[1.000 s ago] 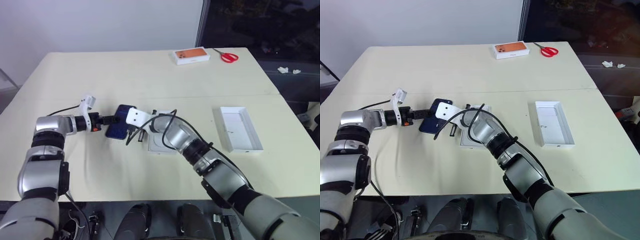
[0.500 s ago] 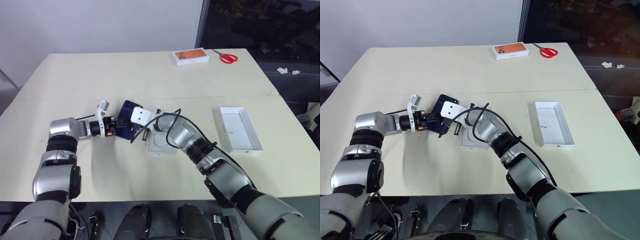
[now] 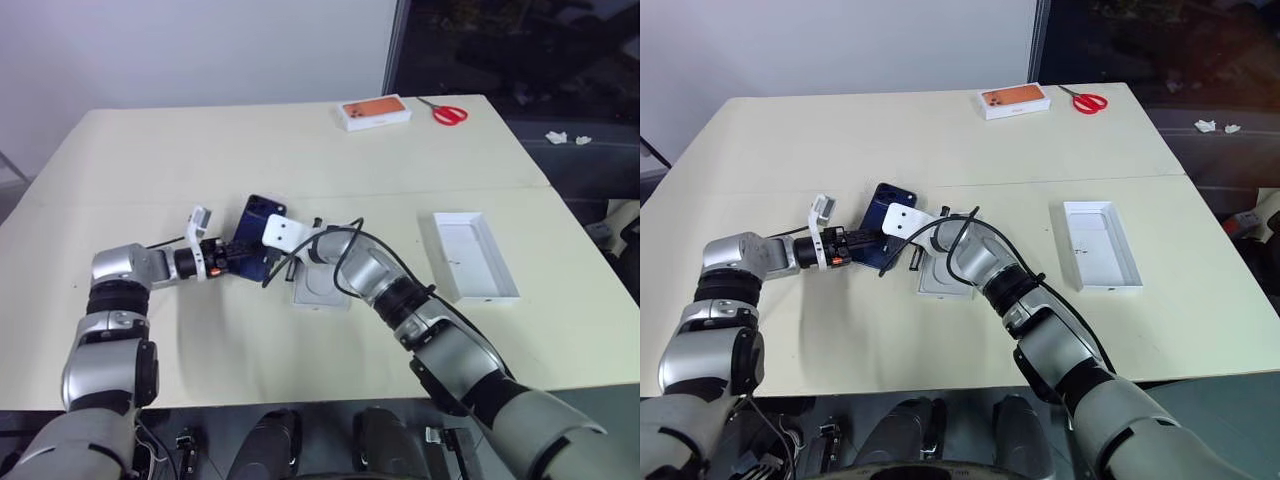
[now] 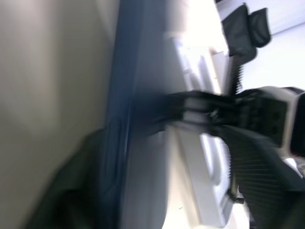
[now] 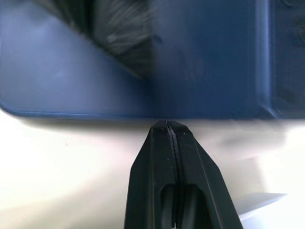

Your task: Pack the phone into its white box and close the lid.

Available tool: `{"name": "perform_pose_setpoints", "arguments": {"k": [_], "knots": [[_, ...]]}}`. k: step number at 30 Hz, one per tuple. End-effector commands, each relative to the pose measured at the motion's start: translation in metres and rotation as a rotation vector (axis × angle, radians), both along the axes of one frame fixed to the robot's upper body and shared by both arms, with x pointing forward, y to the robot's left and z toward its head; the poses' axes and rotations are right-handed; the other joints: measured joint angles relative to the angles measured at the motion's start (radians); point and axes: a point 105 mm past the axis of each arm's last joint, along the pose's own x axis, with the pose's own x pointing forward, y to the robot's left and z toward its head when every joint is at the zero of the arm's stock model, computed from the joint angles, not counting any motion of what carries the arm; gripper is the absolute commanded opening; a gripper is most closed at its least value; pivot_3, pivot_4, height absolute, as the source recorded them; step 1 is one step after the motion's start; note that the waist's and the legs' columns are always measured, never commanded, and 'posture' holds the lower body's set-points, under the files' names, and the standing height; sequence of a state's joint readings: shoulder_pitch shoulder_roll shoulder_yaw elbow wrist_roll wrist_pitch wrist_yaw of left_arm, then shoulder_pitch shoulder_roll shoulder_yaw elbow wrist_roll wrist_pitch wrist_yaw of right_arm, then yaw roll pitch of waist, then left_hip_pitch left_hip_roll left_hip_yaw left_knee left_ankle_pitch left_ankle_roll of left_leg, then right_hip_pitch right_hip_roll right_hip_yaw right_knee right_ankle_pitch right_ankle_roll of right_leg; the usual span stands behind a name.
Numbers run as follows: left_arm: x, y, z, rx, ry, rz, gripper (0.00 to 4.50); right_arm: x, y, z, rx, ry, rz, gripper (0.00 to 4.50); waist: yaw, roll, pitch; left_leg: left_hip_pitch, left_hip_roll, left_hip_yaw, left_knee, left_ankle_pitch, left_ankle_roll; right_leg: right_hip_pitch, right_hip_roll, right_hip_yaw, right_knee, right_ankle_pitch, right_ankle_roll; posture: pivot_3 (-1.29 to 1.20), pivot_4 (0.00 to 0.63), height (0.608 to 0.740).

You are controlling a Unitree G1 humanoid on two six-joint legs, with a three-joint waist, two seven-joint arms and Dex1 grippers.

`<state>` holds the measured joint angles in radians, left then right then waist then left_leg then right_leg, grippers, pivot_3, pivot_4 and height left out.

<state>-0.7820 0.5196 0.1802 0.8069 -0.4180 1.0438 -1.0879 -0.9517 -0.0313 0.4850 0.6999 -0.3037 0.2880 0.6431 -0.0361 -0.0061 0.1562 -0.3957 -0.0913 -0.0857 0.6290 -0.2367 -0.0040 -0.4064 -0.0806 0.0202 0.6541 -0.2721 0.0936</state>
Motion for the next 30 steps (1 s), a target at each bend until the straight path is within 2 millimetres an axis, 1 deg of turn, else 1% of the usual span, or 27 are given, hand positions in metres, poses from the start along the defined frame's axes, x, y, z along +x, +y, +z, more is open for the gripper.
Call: {"name": "perform_pose_setpoints", "arguments": {"k": [1,2,3,4,5,9,11,14,16,18,19,20,21,23,24,26,28,30], "knots": [[-0.013,0.001,-0.024,0.014,0.118,0.009,1.56,0.001,0.003,0.012,0.018,-0.048,0.017,0.0,-0.004,0.0,0.0,0.0,0.0,0.0,0.0,0.0,0.0,0.0,0.0,0.0,0.0,0.0,0.0,0.0,0.15,0.74],[-0.013,0.001,-0.024,0.013,0.119,0.009,1.1,0.001,0.003,0.012,0.018,-0.048,0.016,0.0,-0.006,0.0,0.0,0.0,0.0,0.0,0.0,0.0,0.0,0.0,0.0,0.0,0.0,0.0,0.0,0.0,0.15,0.74],[-0.014,0.0,-0.025,0.009,0.124,0.005,0.42,0.001,0.003,0.012,0.017,-0.049,0.016,0.0,-0.005,0.0,0.0,0.0,0.0,0.0,0.0,0.0,0.0,-0.001,0.0,0.0,0.0,0.0,0.0,0.0,0.15,0.74],[-0.016,0.0,-0.026,0.009,0.126,0.002,0.14,0.001,0.002,0.012,0.016,-0.049,0.015,0.0,-0.006,0.0,0.0,0.0,0.0,0.0,0.0,0.0,0.0,0.0,-0.001,0.0,0.0,0.0,0.0,0.0,0.15,0.74],[-0.016,0.0,-0.027,0.009,0.127,0.001,0.06,0.001,0.002,0.012,0.016,-0.049,0.015,0.0,-0.008,0.0,0.0,0.001,0.0,0.0,0.0,0.0,0.0,0.001,0.0,0.0,0.0,0.0,0.0,0.0,0.15,0.74],[-0.021,0.001,-0.027,-0.013,0.135,0.004,0.06,0.001,0.001,0.015,0.041,-0.043,0.01,0.0,-0.008,0.0,0.0,0.0,0.001,0.0,-0.001,0.0,-0.001,0.0,0.0,0.0,0.0,0.0,0.0,0.0,0.15,0.74],[-0.021,0.003,-0.024,-0.041,0.13,0.021,0.06,0.002,0.002,0.02,0.066,-0.044,0.009,0.0,-0.008,0.0,0.0,0.0,0.001,0.0,-0.001,0.0,0.0,0.0,0.0,0.001,0.0,0.0,0.0,0.0,0.15,0.74],[-0.017,0.006,-0.01,-0.12,0.099,0.064,0.06,-0.002,0.003,0.031,0.172,-0.005,0.02,0.0,-0.009,0.0,0.0,0.0,0.001,0.0,-0.001,0.0,-0.001,-0.001,0.0,0.001,0.0,0.0,0.0,0.0,0.15,0.74],[-0.018,0.008,-0.001,-0.179,0.085,0.08,0.06,-0.011,0.005,0.043,0.307,0.099,0.05,0.0,-0.01,0.0,0.0,0.0,0.001,0.0,-0.001,0.0,-0.001,-0.001,0.0,0.001,0.0,0.0,0.0,0.0,0.15,0.74],[-0.018,0.01,0.004,-0.216,0.058,0.103,0.0,-0.018,0.002,0.058,0.426,0.178,0.071,0.53,-0.012,0.0,0.0,-0.002,0.002,0.001,-0.001,0.0,-0.001,-0.001,0.0,0.002,0.0,0.0,0.0,0.0,0.15,0.74],[-0.018,0.012,0.005,-0.232,0.055,0.12,0.0,-0.021,0.0,0.063,0.451,0.191,0.083,0.85,-0.012,0.0,0.0,-0.004,0.002,0.001,-0.001,0.0,-0.001,-0.001,0.0,0.002,0.0,0.0,0.0,0.0,0.15,0.74],[-0.018,0.013,0.007,-0.25,0.056,0.136,0.0,-0.024,-0.002,0.066,0.459,0.196,0.092,1.33,-0.011,0.0,0.0,-0.006,0.002,0.001,-0.001,0.0,-0.001,-0.003,0.0,0.002,0.0,0.0,0.0,0.0,0.15,0.74],[-0.017,0.016,0.014,-0.285,0.031,0.154,0.0,-0.033,-0.007,0.071,0.464,0.225,0.14,1.86,-0.01,0.0,0.0,-0.008,0.003,0.0,0.0,0.001,-0.001,-0.005,0.0,0.002,0.001,0.0,0.0,0.0,0.15,0.74],[-0.017,0.022,0.024,-0.327,-0.001,0.188,0.0,-0.055,-0.021,0.073,0.442,0.298,0.222,2.84,-0.008,-0.001,0.0,-0.011,0.002,0.0,0.001,0.001,-0.001,-0.007,0.0,0.002,0.001,0.0,0.0,0.0,0.15,0.74],[-0.017,0.024,0.029,-0.344,-0.012,0.195,0.0,-0.066,-0.028,0.073,0.421,0.312,0.267,2.84,-0.006,-0.002,0.001,-0.013,0.002,0.0,0.002,0.001,-0.001,-0.008,0.0,0.001,0.001,0.0,0.0,0.0,0.15,0.74],[-0.019,0.026,0.033,-0.347,-0.032,0.205,0.0,-0.076,-0.043,0.066,0.357,0.31,0.289,2.84,-0.005,-0.003,0.002,-0.013,0.002,0.0,0.002,0.0,-0.001,-0.008,-0.001,0.001,0.0,0.0,0.0,0.0,0.15,0.74],[-0.021,0.025,0.038,-0.344,-0.043,0.206,0.0,-0.089,-0.062,0.055,0.294,0.342,0.309,2.84,-0.003,-0.005,0.003,-0.013,0.002,0.0,0.002,0.0,-0.001,-0.008,-0.001,0.001,0.0,0.0,0.0,0.0,0.15,0.74],[-0.023,0.025,0.04,-0.333,-0.062,0.211,0.0,-0.1,-0.075,0.045,0.236,0.362,0.313,2.84,-0.002,-0.005,0.003,-0.013,0.002,0.0,0.002,0.001,-0.001,-0.008,-0.001,0.0,0.0,0.0,0.0,0.0,0.15,0.74]]}}
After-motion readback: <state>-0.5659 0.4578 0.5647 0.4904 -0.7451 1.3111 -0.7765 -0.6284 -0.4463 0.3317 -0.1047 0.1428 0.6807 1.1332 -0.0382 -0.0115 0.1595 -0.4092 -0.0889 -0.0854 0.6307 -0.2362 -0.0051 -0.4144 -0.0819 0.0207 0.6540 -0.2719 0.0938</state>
